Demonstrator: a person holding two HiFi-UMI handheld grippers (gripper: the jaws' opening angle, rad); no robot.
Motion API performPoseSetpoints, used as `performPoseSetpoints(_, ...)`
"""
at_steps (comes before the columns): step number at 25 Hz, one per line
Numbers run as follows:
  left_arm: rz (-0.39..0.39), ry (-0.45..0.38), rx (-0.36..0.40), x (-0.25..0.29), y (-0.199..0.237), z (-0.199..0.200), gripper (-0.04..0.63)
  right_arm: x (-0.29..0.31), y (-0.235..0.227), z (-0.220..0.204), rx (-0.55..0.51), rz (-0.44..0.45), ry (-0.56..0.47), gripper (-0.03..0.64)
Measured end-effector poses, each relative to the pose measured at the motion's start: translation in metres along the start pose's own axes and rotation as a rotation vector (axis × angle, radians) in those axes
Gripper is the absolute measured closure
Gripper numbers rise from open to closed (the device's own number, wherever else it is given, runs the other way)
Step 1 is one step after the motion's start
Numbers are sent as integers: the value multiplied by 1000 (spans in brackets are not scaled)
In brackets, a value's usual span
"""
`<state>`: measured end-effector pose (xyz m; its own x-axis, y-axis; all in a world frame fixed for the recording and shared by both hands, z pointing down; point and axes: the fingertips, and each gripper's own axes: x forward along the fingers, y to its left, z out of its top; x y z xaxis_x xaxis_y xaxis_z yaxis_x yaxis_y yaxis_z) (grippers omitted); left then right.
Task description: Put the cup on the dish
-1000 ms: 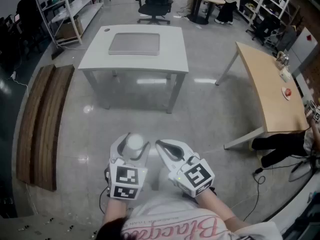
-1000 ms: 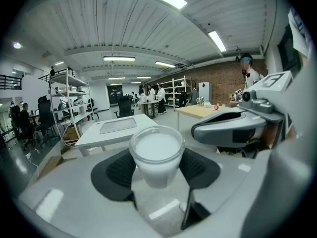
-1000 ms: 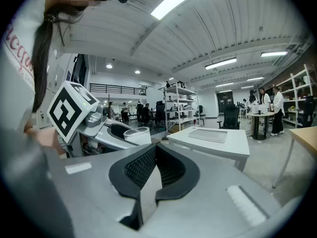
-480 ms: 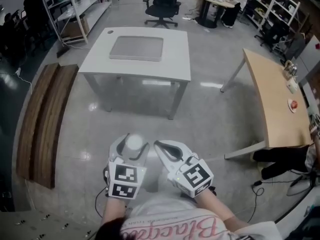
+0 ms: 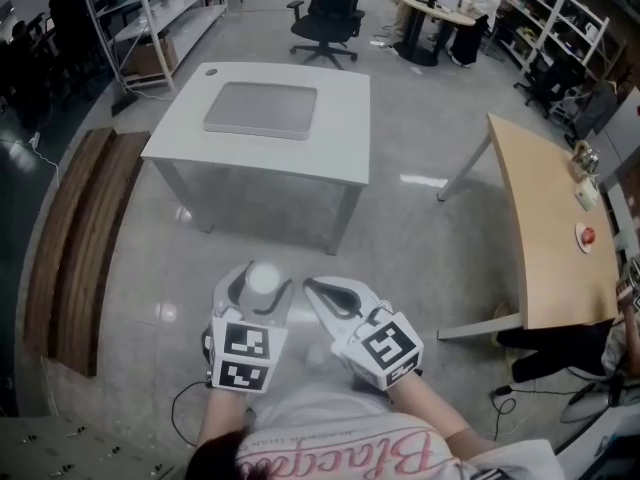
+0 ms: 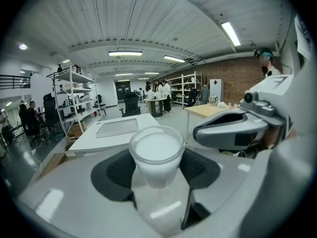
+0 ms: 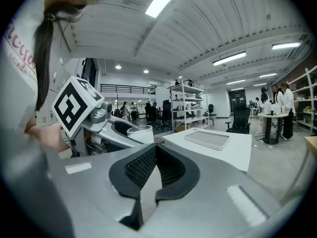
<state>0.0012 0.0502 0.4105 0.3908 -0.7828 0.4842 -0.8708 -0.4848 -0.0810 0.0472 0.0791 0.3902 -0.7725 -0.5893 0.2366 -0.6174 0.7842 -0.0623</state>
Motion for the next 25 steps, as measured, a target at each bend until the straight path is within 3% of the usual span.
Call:
performPoseSetpoints(12, 7, -2, -24, 42, 30, 19, 330, 34, -43, 5, 10, 4, -7, 615)
performPoseSetpoints(25, -16, -15, -57, 120, 107, 51, 330, 122, -111, 28, 11, -10, 13, 615)
